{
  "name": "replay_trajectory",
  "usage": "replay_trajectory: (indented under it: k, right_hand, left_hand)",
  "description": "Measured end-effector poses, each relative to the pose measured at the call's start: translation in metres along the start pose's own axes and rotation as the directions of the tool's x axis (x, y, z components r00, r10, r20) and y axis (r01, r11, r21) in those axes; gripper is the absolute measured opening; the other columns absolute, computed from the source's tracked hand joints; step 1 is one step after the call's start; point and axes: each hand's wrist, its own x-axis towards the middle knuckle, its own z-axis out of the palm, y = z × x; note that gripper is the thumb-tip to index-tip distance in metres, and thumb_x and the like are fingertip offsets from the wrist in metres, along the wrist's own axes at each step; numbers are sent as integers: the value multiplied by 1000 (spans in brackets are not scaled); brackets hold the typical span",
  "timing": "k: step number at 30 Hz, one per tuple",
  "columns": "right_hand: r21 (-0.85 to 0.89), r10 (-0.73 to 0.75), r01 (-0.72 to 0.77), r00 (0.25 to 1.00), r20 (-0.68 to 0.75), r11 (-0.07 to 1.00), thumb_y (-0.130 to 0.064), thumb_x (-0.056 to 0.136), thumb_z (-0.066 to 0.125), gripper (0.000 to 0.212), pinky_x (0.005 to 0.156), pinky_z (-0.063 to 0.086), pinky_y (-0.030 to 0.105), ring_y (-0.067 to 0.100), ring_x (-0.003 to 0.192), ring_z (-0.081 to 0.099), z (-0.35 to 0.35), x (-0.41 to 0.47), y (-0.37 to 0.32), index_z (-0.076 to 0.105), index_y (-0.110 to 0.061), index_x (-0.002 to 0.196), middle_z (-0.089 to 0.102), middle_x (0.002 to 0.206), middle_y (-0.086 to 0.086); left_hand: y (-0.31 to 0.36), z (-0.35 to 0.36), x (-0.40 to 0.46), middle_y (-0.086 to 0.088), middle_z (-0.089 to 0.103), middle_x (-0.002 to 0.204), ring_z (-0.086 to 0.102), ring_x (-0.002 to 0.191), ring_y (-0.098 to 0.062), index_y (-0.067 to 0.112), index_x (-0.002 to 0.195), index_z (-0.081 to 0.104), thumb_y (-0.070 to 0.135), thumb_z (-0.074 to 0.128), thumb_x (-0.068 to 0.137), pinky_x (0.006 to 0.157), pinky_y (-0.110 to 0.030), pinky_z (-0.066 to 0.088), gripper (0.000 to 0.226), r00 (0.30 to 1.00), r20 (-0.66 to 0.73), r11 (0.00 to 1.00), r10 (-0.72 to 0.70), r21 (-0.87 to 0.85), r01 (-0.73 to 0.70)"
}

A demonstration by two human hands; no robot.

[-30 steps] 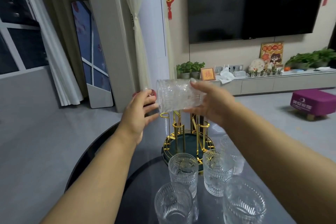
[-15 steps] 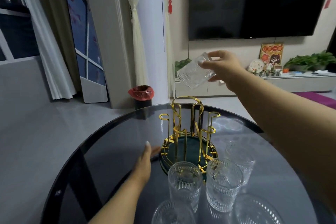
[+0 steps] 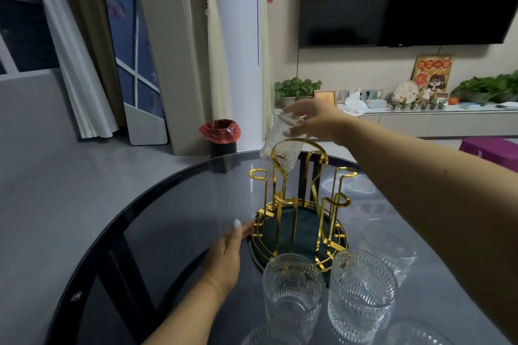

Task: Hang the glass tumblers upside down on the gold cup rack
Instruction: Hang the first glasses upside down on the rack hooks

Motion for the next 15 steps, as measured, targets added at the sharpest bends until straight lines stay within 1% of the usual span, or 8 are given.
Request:
replay_trajectory:
  k: [2,4,6,8,10,13,14,15]
  right_hand:
    - [-30,3,-2,999,38,1000,-10,76,76,62,95,50,34,24,115,57,3,3,2,53,-16,133,57,133,6]
    - [-42,16,-13,997,77,999,-8,76,75,63,102,47,40,22,119,55,6,4,3,53,-17,134,57,135,3]
    - [-49,11,-5,993,114,999,-5,76,73,62,99,50,38,21,117,57,8,4,4,52,-16,134,57,134,3]
    - [-29,-1,6,988,152,1000,-1,77,71,61,88,54,30,19,109,62,9,4,7,52,-13,133,57,134,4]
    - [-37,-13,20,981,191,999,1,79,69,58,87,56,31,19,104,65,11,5,9,53,-14,133,57,134,5]
    - [-91,-5,26,973,230,995,3,74,73,65,95,52,44,24,117,57,16,8,14,54,-19,132,56,134,3]
    - [-85,6,16,969,246,996,5,72,73,68,95,52,43,24,120,54,17,9,15,53,-19,132,56,133,3]
    - [-85,10,13,965,262,996,7,72,73,69,92,52,37,21,119,53,19,8,17,52,-17,133,55,132,2]
  left_hand:
    - [-2,1,2,17,64,125,51,125,-4,47,112,63,98,16,58,100,-27,28,88,1000,-6,1000,1,-1,-1]
    - [-5,0,4,18,64,125,50,126,-4,51,110,62,97,16,61,102,-28,29,81,1000,-7,1000,-9,8,9]
    - [-8,0,5,18,63,126,50,126,-5,53,109,62,96,15,63,101,-28,28,79,1000,-2,1000,-6,17,6]
    - [-10,-1,7,17,63,127,49,125,-4,53,109,62,96,14,61,100,-27,28,80,1000,-7,1000,-5,17,5]
    - [-11,-1,8,18,64,126,50,126,-5,54,107,62,96,14,63,100,-27,28,77,1000,-10,1000,-3,23,3]
    - [-11,0,8,20,64,124,49,127,-5,58,104,61,95,12,63,100,-27,28,74,1000,-13,999,-4,42,4]
    - [-11,0,9,19,64,124,49,126,-5,57,104,61,96,11,62,99,-27,28,76,1000,-15,999,-3,50,3]
    - [-11,-1,9,18,64,125,49,125,-5,56,105,61,96,10,61,97,-26,28,78,1000,-17,998,0,60,2]
